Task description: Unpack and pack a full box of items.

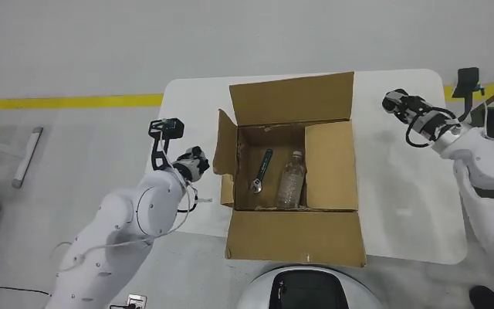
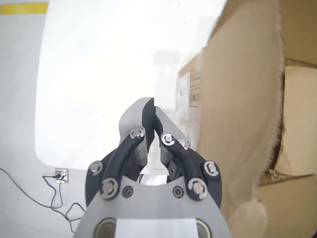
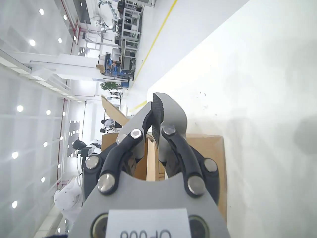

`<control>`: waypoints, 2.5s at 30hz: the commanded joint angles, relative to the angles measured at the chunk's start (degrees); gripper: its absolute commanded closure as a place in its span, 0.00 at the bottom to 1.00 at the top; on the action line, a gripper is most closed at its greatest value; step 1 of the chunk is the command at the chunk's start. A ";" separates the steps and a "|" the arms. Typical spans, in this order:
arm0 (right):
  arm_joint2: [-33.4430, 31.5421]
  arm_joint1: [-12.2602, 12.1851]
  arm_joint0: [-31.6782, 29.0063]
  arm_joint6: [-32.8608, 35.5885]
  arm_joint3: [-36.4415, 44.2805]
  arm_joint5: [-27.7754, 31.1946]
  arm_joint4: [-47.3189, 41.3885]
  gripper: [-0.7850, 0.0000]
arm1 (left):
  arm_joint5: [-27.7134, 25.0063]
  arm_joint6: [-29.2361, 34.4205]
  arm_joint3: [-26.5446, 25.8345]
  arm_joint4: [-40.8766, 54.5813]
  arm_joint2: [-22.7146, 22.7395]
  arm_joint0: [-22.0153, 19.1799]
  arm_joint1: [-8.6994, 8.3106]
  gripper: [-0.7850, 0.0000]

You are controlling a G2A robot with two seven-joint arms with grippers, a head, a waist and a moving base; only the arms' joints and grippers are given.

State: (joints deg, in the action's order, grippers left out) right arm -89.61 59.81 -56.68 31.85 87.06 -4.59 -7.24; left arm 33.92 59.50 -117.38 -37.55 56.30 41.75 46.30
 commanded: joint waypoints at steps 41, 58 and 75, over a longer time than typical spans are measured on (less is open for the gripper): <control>11.55 1.18 16.66 23.78 -16.16 18.81 -7.73 1.00 | -11.29 10.74 3.86 7.69 -4.33 -10.39 6.38 0.00; 11.95 -0.47 10.97 27.82 -5.90 21.35 2.42 1.00 | -16.07 16.62 -0.93 2.27 11.82 4.85 1.71 0.00; 13.84 -1.04 6.94 23.16 1.06 16.02 9.85 1.00 | -30.27 20.14 -3.87 -6.77 15.69 9.67 -0.13 0.00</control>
State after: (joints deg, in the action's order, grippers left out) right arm -75.78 58.78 -49.66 55.20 88.14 11.47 2.53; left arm 6.86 78.32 -120.78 -41.16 71.49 50.64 46.56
